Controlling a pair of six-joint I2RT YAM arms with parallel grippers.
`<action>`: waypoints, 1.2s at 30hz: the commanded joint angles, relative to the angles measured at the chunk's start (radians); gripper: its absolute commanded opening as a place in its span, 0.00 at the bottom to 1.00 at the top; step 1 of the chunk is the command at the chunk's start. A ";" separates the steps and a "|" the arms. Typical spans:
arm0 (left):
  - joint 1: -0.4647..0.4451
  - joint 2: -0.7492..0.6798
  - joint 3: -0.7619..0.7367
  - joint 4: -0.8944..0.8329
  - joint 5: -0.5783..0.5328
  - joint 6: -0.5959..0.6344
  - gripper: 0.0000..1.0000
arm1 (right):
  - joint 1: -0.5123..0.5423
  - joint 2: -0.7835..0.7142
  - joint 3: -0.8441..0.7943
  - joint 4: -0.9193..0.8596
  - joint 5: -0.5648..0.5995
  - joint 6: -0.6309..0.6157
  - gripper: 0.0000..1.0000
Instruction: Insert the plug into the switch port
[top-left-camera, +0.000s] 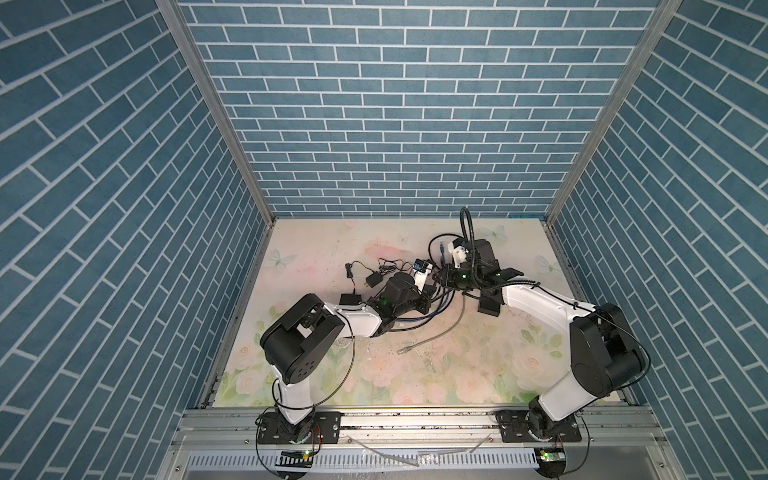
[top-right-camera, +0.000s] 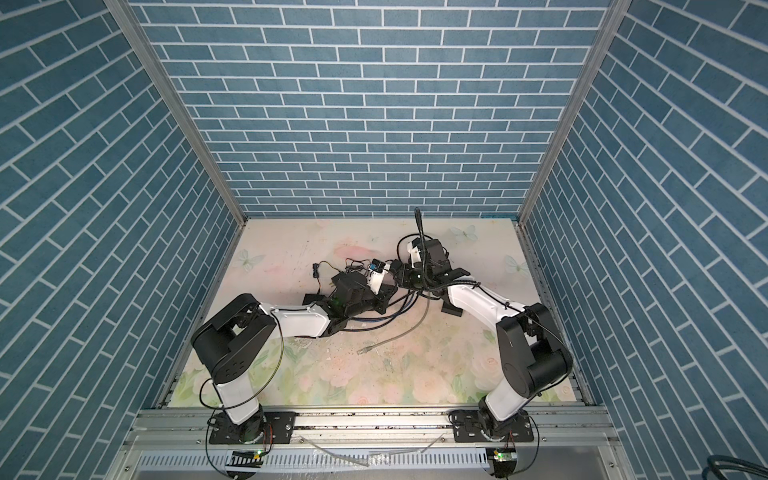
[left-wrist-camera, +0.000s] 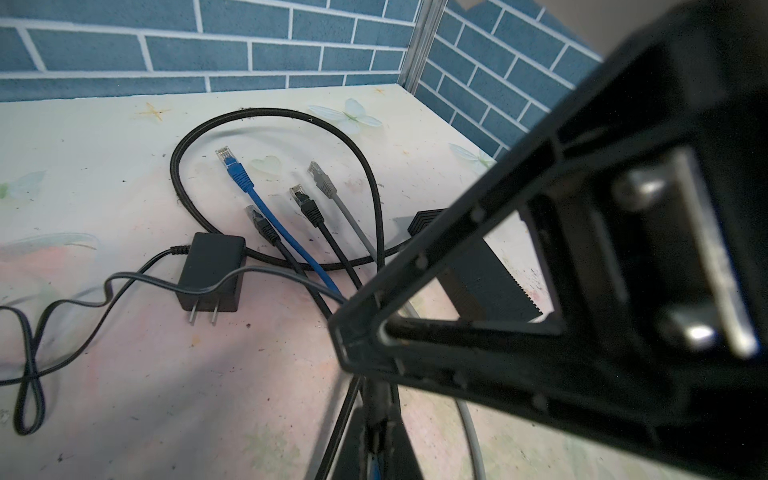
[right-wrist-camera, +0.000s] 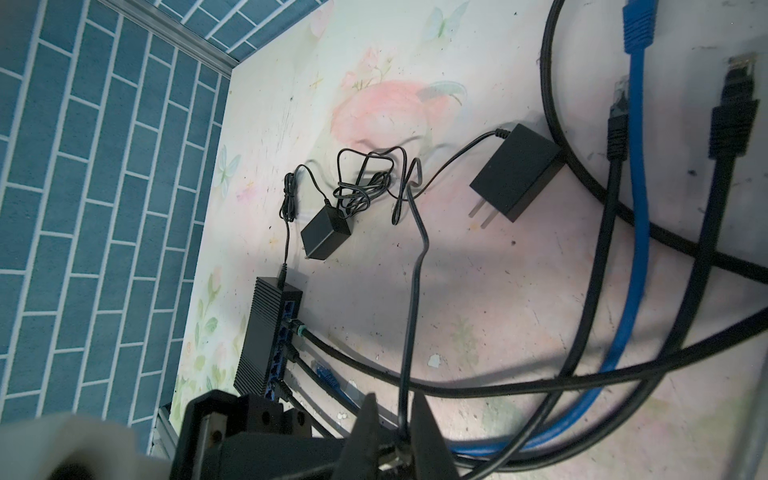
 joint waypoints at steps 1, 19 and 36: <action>-0.004 0.017 0.020 0.023 -0.009 -0.007 0.00 | 0.005 -0.022 0.000 -0.015 -0.007 -0.001 0.16; -0.002 0.014 0.023 0.028 -0.008 -0.006 0.00 | 0.016 0.020 -0.001 -0.026 -0.004 -0.001 0.16; -0.002 0.011 0.019 0.022 -0.007 -0.007 0.00 | 0.024 0.028 -0.007 -0.014 0.017 -0.004 0.16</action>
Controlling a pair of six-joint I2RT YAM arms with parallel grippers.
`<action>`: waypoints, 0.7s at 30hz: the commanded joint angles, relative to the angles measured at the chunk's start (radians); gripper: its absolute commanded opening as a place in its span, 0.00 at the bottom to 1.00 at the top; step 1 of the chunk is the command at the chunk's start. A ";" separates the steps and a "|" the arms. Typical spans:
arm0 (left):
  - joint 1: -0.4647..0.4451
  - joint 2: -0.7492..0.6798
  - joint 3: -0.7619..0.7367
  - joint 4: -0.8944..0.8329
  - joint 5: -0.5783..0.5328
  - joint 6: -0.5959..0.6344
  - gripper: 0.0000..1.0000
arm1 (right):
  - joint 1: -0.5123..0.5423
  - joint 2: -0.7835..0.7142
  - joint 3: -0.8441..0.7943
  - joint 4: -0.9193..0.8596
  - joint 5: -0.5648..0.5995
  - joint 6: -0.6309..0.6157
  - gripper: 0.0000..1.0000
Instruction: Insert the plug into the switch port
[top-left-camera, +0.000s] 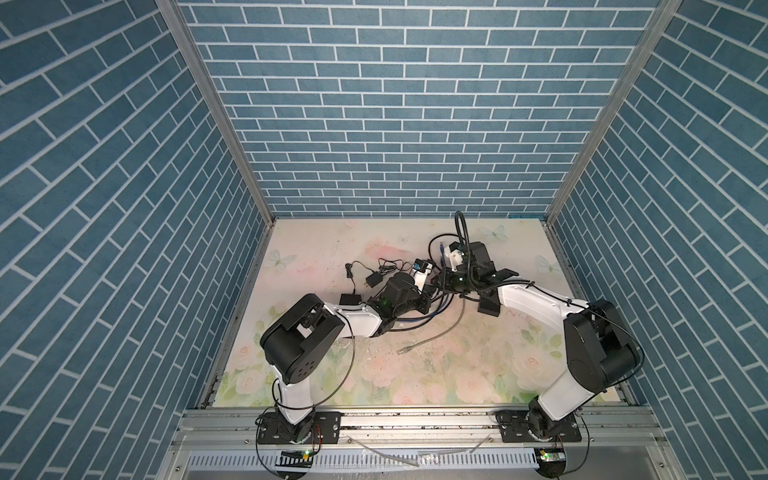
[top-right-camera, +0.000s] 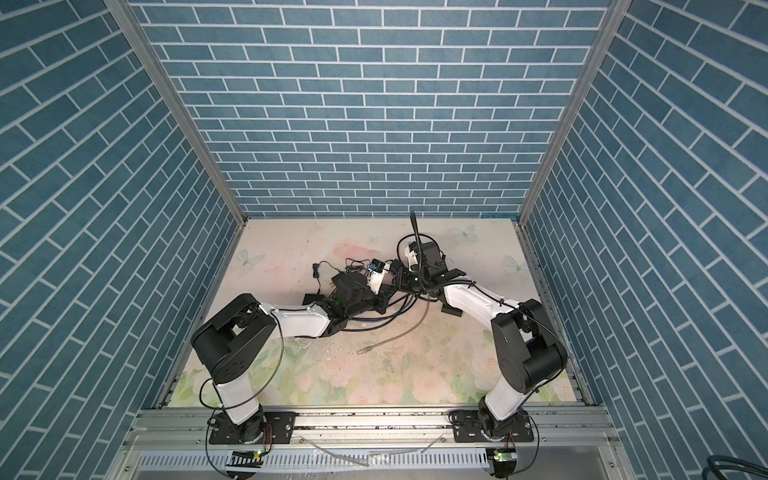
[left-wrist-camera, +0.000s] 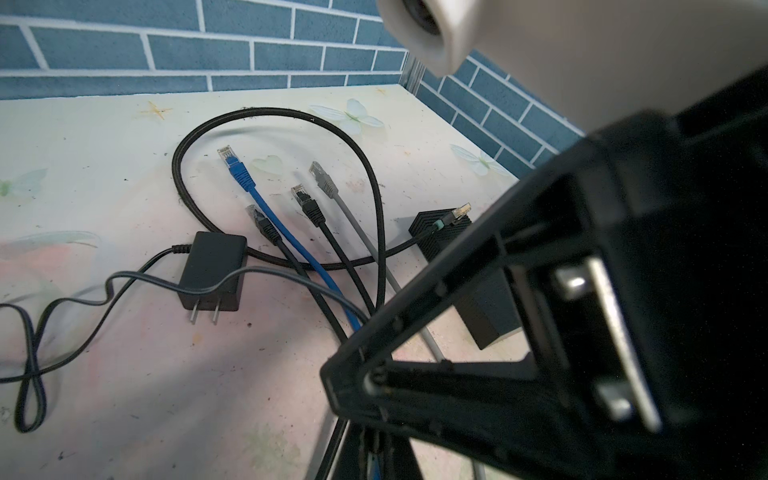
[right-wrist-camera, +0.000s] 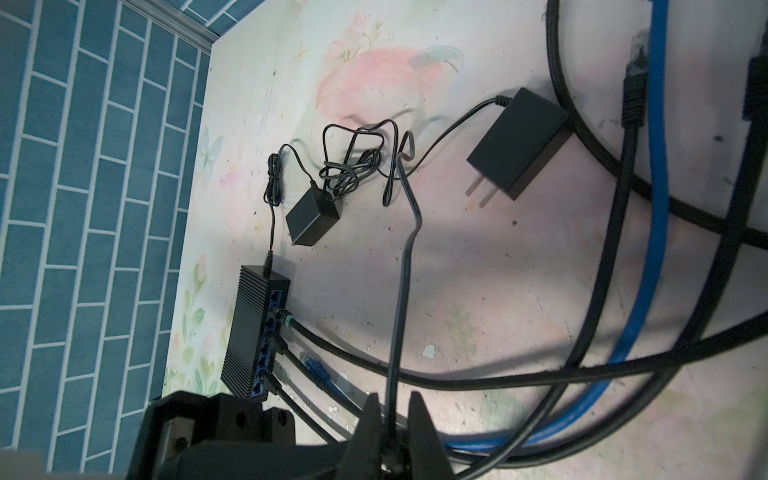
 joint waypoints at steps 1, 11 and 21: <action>-0.002 0.011 0.017 0.022 -0.004 0.000 0.00 | 0.005 -0.007 -0.007 -0.004 0.014 -0.004 0.17; -0.003 0.011 0.008 0.019 -0.006 -0.003 0.00 | 0.006 -0.036 0.001 -0.012 0.033 -0.019 0.19; -0.002 0.009 0.004 0.018 -0.005 -0.003 0.00 | 0.006 -0.039 0.006 -0.001 0.033 -0.021 0.11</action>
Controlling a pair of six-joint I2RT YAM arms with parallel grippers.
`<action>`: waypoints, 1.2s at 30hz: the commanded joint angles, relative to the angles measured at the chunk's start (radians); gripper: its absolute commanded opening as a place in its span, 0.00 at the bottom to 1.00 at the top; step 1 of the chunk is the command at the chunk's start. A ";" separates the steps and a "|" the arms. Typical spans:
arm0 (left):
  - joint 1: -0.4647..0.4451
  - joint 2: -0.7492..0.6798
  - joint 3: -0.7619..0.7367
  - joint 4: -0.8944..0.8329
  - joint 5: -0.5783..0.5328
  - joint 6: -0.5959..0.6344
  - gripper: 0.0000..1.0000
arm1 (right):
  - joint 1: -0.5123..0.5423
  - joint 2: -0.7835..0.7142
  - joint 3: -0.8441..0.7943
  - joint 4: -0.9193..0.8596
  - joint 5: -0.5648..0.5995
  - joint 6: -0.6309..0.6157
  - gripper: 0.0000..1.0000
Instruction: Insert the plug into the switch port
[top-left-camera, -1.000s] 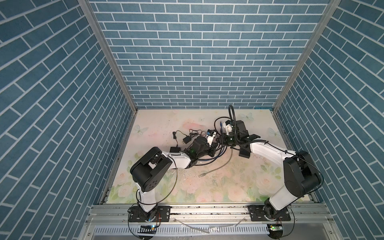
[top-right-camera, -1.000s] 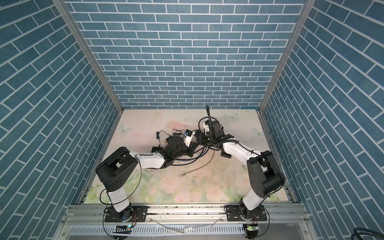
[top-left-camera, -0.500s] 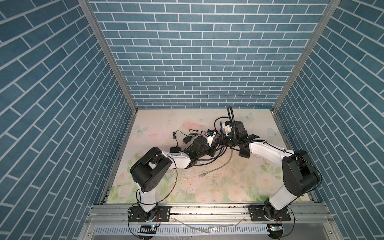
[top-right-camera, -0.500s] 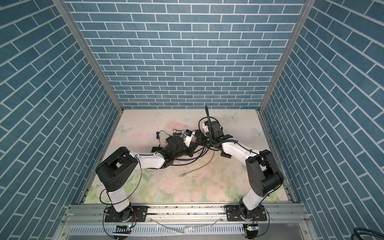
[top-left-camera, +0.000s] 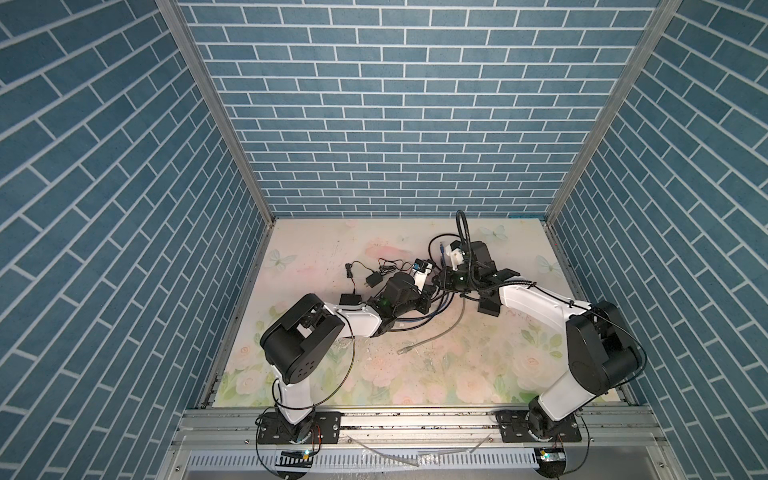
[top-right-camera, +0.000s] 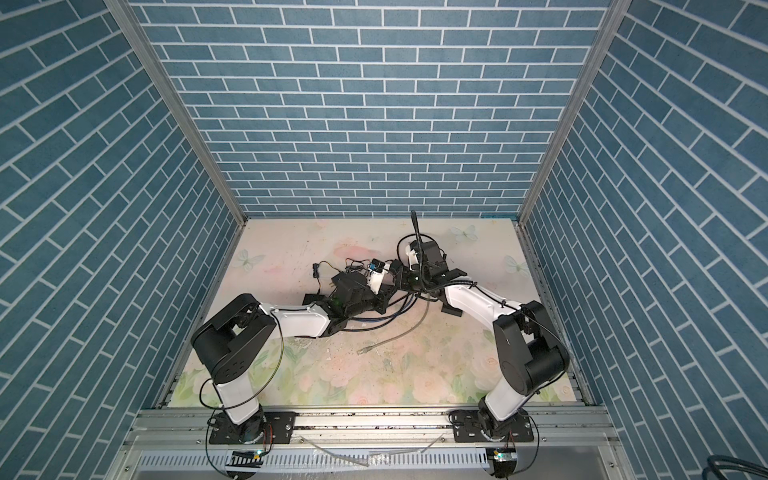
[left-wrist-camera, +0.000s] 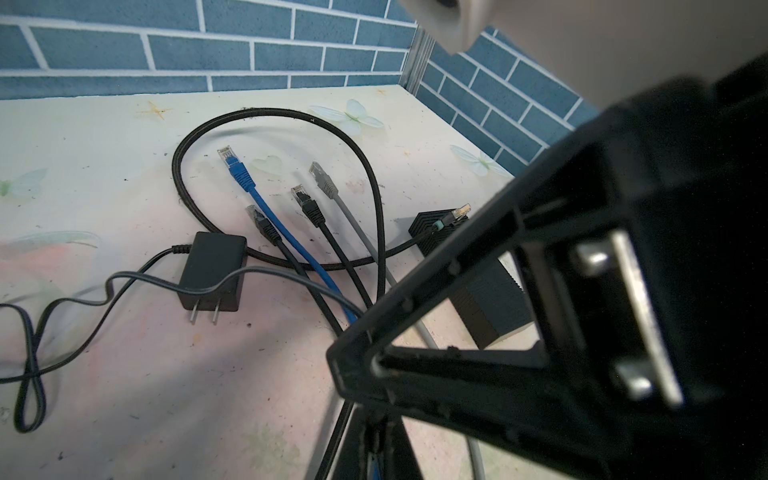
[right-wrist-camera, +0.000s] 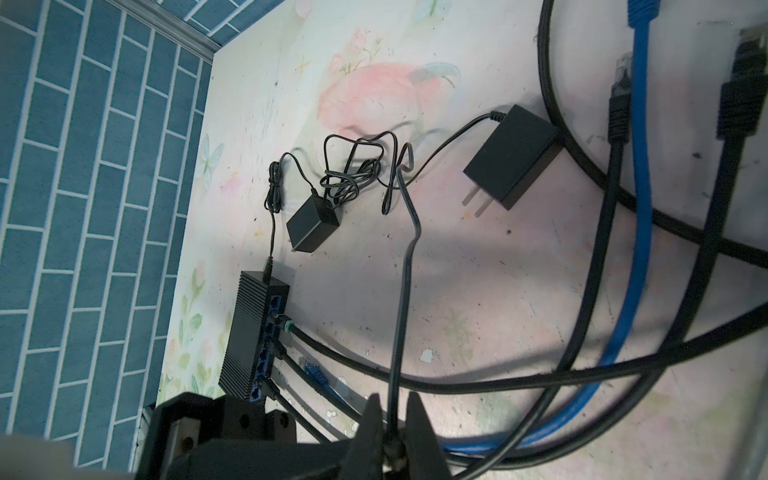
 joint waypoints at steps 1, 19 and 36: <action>-0.002 0.009 0.004 0.017 -0.005 -0.003 0.00 | 0.006 -0.024 0.008 -0.003 0.013 -0.009 0.10; -0.011 -0.146 -0.110 -0.115 -0.111 0.065 0.99 | -0.024 0.021 0.123 -0.074 0.050 -0.096 0.01; -0.179 0.160 0.410 -0.558 -0.188 0.082 1.00 | -0.178 0.134 0.309 -0.136 -0.103 -0.162 0.00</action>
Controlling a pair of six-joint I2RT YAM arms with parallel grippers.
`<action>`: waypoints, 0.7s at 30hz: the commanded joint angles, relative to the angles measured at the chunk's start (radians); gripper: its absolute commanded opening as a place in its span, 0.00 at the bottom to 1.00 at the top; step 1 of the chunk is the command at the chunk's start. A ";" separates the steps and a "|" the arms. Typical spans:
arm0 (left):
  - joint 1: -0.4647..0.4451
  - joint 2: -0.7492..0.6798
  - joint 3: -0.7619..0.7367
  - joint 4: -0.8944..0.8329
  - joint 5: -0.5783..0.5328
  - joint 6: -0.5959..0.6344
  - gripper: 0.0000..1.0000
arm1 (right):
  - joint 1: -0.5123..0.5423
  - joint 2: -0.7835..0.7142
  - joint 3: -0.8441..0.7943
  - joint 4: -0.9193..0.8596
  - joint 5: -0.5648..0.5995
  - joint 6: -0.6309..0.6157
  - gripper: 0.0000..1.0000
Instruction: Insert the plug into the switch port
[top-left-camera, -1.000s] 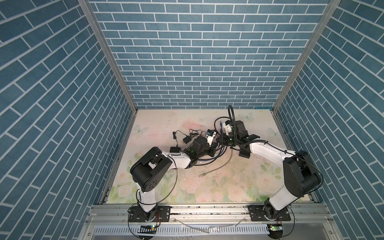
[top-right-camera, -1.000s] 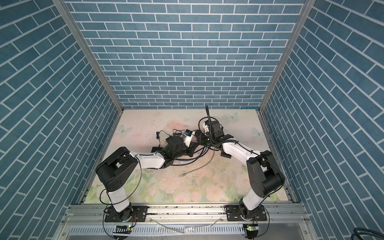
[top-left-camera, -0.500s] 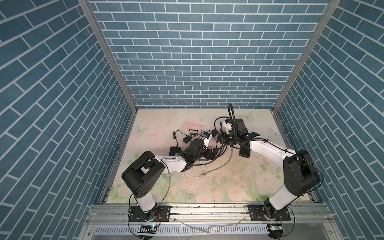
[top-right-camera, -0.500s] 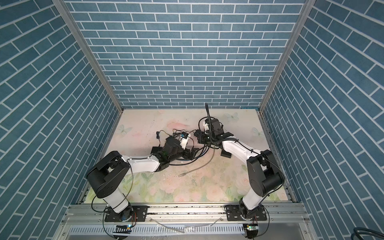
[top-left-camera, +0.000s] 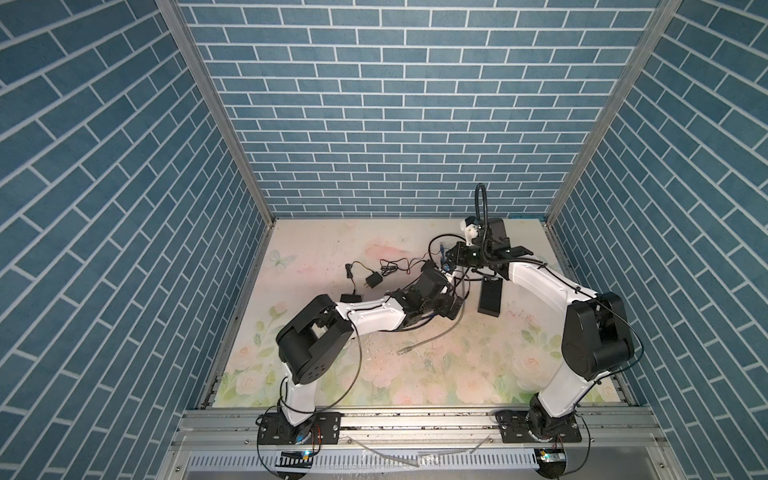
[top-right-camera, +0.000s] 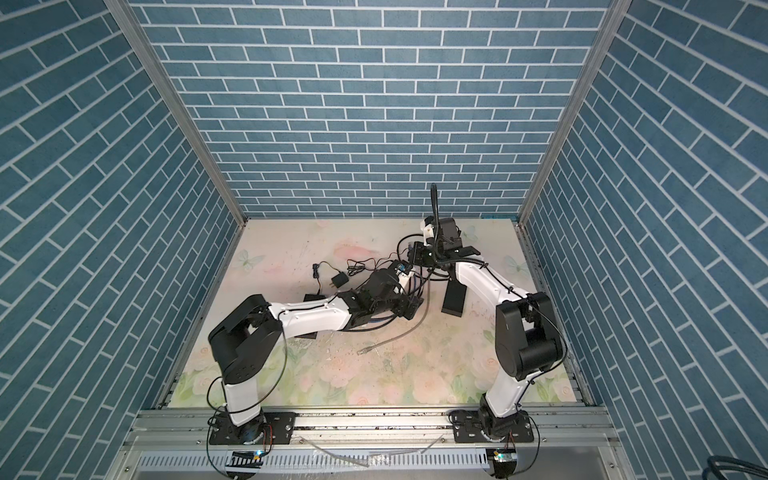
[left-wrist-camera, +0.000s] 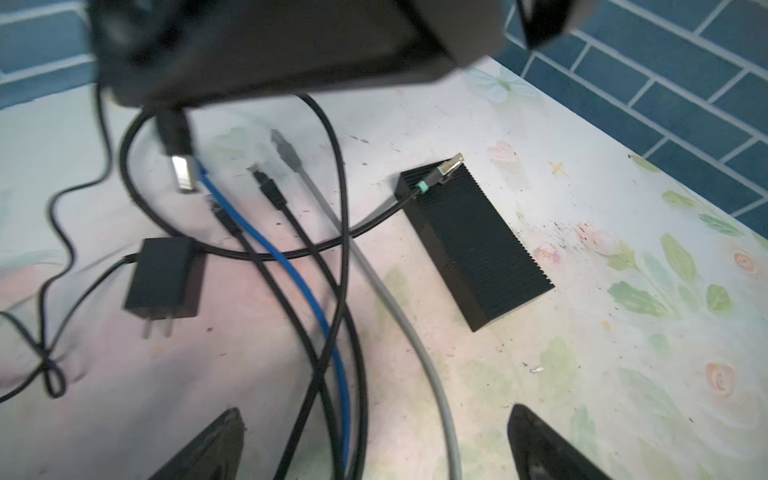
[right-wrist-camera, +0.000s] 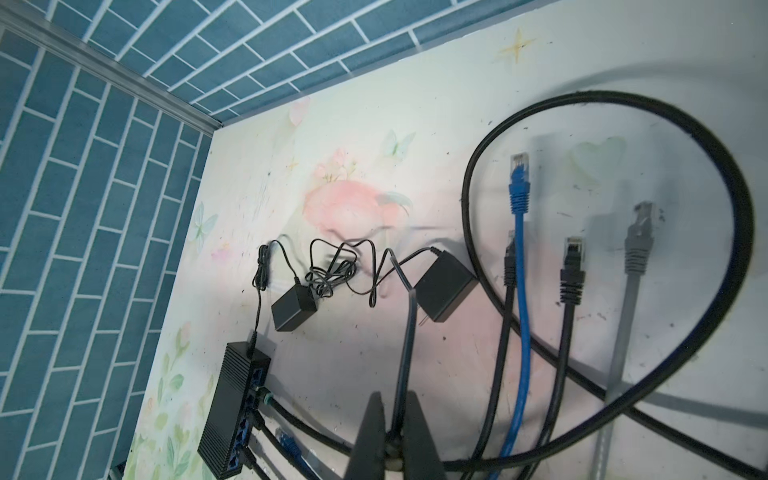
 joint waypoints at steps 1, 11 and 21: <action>-0.030 0.070 0.089 -0.109 -0.021 -0.020 1.00 | -0.026 0.041 0.066 -0.024 -0.087 -0.028 0.00; -0.058 0.251 0.355 -0.253 -0.064 -0.062 0.99 | -0.153 0.176 0.157 -0.060 -0.282 -0.077 0.00; -0.069 0.458 0.710 -0.480 -0.046 -0.102 0.99 | -0.236 0.247 0.205 -0.096 -0.301 -0.130 0.00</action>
